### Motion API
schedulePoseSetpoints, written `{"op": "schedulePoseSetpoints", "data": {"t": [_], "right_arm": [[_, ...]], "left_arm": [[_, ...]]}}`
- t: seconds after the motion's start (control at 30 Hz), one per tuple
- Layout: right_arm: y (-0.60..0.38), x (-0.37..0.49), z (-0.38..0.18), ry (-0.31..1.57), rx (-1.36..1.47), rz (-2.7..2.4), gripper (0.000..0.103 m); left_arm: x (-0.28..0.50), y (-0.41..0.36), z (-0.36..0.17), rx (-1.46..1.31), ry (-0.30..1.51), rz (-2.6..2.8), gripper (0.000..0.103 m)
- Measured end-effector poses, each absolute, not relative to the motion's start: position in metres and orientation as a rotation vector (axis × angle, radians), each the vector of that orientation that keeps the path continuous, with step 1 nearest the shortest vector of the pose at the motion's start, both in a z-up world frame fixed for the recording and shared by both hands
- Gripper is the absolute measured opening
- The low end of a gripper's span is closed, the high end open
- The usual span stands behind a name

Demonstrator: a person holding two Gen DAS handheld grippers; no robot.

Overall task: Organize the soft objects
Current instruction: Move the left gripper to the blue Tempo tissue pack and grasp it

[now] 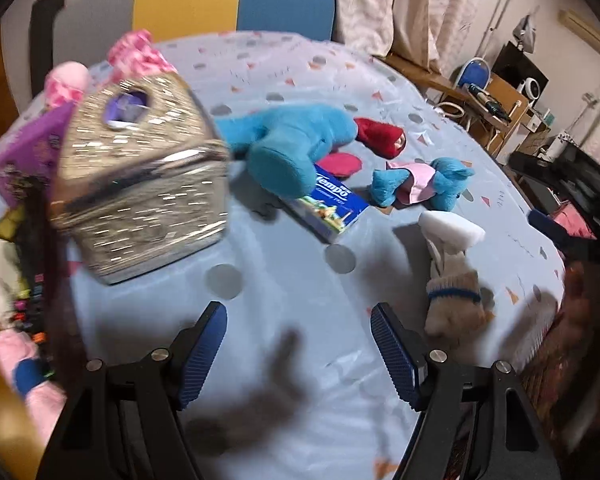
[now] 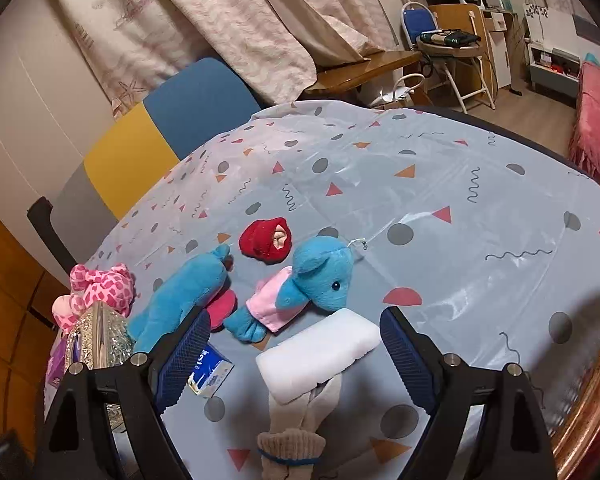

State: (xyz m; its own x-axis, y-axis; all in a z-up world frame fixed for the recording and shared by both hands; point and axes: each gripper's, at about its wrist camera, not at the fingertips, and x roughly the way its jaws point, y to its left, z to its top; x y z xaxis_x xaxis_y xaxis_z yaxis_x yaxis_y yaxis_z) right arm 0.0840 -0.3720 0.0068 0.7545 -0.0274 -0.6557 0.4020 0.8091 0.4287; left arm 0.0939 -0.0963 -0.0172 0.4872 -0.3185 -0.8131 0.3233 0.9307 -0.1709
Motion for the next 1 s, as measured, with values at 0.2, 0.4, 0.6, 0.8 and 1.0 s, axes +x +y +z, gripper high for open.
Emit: {"op": "schedulePoseSetpoints", "data": {"t": [0.2, 0.4, 0.6, 0.8, 1.0], "right_arm": [[-0.372, 0.084, 0.006, 0.678, 0.608, -0.225, 0.088], [-0.372, 0.085, 0.004, 0.68, 0.628, -0.191, 0.088], [-0.374, 0.086, 0.001, 0.682, 0.664, -0.164, 0.088], [-0.376, 0.087, -0.001, 0.687, 0.684, -0.152, 0.088], [-0.375, 0.088, 0.0, 0.69, 0.675, -0.153, 0.088]], "left_arm": [[0.128, -0.135, -0.03, -0.028, 1.039, -0.365, 0.083], [0.166, -0.166, -0.036, -0.022, 1.037, -0.317, 0.086], [0.207, -0.178, -0.05, -0.057, 1.074, -0.228, 0.089], [0.232, -0.187, -0.066, -0.08, 1.123, -0.178, 0.082], [0.221, -0.193, -0.075, 0.013, 1.082, -0.216, 0.065]]}}
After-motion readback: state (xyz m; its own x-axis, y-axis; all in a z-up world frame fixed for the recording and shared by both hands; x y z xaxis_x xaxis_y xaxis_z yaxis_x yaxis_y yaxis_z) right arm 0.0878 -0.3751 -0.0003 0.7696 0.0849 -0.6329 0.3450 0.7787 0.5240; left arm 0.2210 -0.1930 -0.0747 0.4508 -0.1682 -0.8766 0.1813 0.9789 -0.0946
